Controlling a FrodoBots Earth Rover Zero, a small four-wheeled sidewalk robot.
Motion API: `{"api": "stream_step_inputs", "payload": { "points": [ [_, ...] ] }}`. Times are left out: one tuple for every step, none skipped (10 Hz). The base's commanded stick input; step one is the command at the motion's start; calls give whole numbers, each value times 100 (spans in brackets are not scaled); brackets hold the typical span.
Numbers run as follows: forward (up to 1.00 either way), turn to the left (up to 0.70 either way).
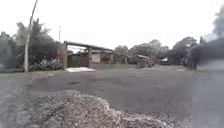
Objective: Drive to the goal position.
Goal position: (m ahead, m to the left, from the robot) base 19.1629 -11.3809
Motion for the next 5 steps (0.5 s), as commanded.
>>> {"api": "stream_step_inputs", "payload": {
  "points": [
    [70, -35],
    [70, -35],
    [70, -35],
    [70, -35],
    [70, -35]
  ]
}}
